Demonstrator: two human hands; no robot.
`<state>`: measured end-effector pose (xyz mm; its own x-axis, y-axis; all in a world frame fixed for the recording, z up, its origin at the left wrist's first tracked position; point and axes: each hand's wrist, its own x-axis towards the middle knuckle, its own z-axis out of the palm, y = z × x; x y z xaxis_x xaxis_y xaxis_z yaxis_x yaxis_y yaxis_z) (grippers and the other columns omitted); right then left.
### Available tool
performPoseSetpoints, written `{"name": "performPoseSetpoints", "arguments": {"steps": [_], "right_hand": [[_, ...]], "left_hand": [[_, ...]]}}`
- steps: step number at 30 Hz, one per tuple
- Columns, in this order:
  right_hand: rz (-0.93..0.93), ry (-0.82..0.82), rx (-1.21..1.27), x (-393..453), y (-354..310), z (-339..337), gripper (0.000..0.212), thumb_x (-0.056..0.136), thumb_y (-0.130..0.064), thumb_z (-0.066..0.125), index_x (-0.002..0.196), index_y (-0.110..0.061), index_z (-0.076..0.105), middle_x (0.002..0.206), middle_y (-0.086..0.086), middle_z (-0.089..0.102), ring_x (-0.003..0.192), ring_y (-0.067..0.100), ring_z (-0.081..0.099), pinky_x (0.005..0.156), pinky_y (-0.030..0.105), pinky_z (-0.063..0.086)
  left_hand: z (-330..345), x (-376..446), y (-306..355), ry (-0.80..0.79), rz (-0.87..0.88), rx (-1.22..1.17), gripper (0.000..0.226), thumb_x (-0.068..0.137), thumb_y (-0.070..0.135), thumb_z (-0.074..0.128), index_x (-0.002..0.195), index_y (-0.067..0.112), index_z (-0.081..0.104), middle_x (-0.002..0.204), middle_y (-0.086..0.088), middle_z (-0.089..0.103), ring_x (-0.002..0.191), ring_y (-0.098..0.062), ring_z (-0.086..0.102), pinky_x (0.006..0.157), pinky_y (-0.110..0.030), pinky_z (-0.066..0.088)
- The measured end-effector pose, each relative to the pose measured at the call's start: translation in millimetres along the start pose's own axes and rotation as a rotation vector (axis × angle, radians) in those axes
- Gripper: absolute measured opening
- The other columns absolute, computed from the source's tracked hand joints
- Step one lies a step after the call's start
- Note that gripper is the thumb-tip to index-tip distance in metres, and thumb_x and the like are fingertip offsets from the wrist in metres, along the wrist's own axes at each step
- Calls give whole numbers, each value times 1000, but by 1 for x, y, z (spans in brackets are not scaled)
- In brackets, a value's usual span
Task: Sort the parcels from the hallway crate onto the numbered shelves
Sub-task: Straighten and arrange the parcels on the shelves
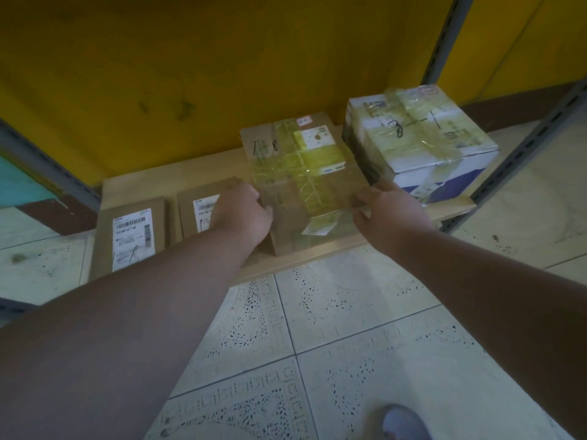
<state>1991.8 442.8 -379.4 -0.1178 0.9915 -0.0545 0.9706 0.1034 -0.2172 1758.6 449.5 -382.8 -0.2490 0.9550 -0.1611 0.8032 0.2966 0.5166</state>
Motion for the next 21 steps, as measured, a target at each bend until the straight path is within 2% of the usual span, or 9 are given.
{"name": "performPoseSetpoints", "arguments": {"steps": [3, 5, 8, 12, 16, 19, 21], "right_hand": [[-32, 106, 50, -14, 11, -15, 33, 94, -32, 53, 123, -20, 63, 118, 7, 59, 103, 29, 59, 82, 35, 51], [-9, 163, 72, -21, 27, -25, 38, 93, -33, 57, 127, -17, 63, 119, 7, 60, 107, 29, 58, 87, 36, 50], [90, 248, 103, -27, 61, -37, 41, 92, -34, 62, 129, -16, 62, 122, 6, 59, 114, 27, 55, 93, 33, 45], [247, 274, 79, -17, 112, -46, 51, 91, -40, 64, 137, -20, 56, 135, 9, 51, 126, 31, 46, 103, 39, 42], [323, 223, 0, 10, 141, -56, 62, 93, -50, 59, 149, -28, 40, 152, 10, 35, 138, 33, 36, 111, 44, 36], [340, 147, -34, 29, 152, -56, 66, 92, -57, 55, 150, -31, 36, 155, 11, 32, 140, 36, 33, 111, 48, 35], [336, 113, -34, 36, 158, -54, 61, 91, -57, 56, 145, -31, 43, 150, 12, 38, 135, 36, 39, 108, 45, 38]], "left_hand": [[1, -8, 16, 69, 214, 60, 32, 90, 28, 69, 119, 21, 58, 114, 2, 54, 100, -21, 59, 75, -33, 49], [3, -10, 36, 28, 341, 84, 32, 89, 29, 70, 118, 24, 58, 120, 2, 56, 102, -20, 59, 83, -39, 54], [9, -5, 74, -46, 432, 80, 33, 90, 30, 69, 121, 26, 58, 120, 3, 56, 102, -19, 58, 86, -42, 54], [23, 12, 129, -160, 448, -54, 38, 96, 30, 64, 132, 25, 55, 127, -4, 58, 109, -23, 60, 85, -34, 51], [44, 26, 169, -231, 432, -2, 56, 96, 43, 62, 148, 30, 44, 153, -8, 35, 133, -28, 46, 94, -25, 34], [63, 29, 178, -247, 429, 50, 61, 91, 45, 68, 146, 26, 49, 158, -6, 28, 142, -26, 36, 109, -29, 31], [71, 30, 177, -236, 430, 83, 64, 86, 45, 74, 144, 26, 51, 157, -7, 30, 139, -26, 39, 110, -32, 33]]}}
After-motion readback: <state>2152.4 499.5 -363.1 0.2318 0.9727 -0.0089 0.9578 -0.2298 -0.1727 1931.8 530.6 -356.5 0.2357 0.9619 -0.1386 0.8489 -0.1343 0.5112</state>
